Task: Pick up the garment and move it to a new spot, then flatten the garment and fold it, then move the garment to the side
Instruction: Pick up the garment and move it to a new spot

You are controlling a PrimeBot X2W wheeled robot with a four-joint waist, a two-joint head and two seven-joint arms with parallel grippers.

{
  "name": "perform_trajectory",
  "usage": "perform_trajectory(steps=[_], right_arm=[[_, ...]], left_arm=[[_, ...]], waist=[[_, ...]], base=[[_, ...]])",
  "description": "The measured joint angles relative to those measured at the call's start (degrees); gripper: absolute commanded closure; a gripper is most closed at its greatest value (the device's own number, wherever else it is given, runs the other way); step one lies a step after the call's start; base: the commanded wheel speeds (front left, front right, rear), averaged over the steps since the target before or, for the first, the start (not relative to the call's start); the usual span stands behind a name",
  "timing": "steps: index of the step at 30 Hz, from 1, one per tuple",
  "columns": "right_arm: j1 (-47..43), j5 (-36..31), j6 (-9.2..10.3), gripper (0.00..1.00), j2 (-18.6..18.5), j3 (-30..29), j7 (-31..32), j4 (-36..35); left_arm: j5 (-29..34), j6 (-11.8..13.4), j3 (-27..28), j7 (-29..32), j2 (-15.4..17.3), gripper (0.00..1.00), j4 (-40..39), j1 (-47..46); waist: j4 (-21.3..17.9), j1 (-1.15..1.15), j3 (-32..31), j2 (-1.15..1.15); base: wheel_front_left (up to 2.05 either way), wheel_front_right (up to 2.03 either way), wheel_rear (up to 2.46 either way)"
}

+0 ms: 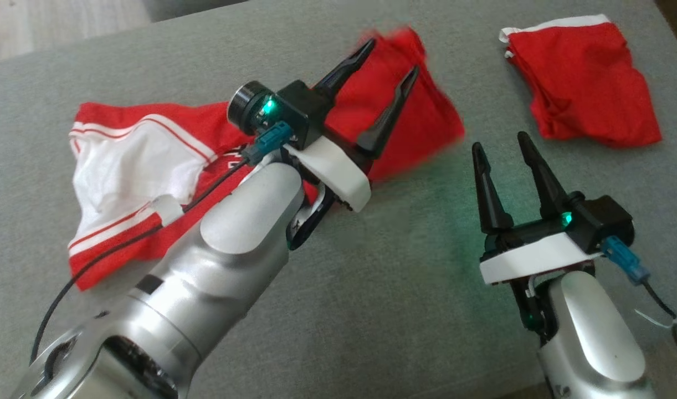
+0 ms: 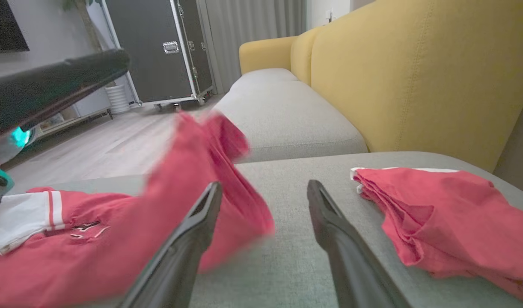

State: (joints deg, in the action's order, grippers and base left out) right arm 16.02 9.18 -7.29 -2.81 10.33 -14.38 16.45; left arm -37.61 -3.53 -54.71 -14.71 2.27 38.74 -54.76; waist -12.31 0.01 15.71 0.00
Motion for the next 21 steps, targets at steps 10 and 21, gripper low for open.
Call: perform_trajectory(steps=[10,21], right_arm=[[-0.2,-1.8,0.00,0.00,0.0,-2.8,0.0,0.0],[-6.0,-4.3,0.00,0.00,0.0,-5.7,0.0,0.1]], left_arm=[[1.7,1.6,5.0,0.0,0.3,0.00,2.3,3.3],[8.0,3.0,20.7,0.0,7.0,0.00,-5.7,24.2]], waist=[[5.7,0.00,-3.0,0.00],[14.0,-0.01,-10.4,0.00]], base=[[0.00,0.00,0.00],[0.00,0.00,0.00]])
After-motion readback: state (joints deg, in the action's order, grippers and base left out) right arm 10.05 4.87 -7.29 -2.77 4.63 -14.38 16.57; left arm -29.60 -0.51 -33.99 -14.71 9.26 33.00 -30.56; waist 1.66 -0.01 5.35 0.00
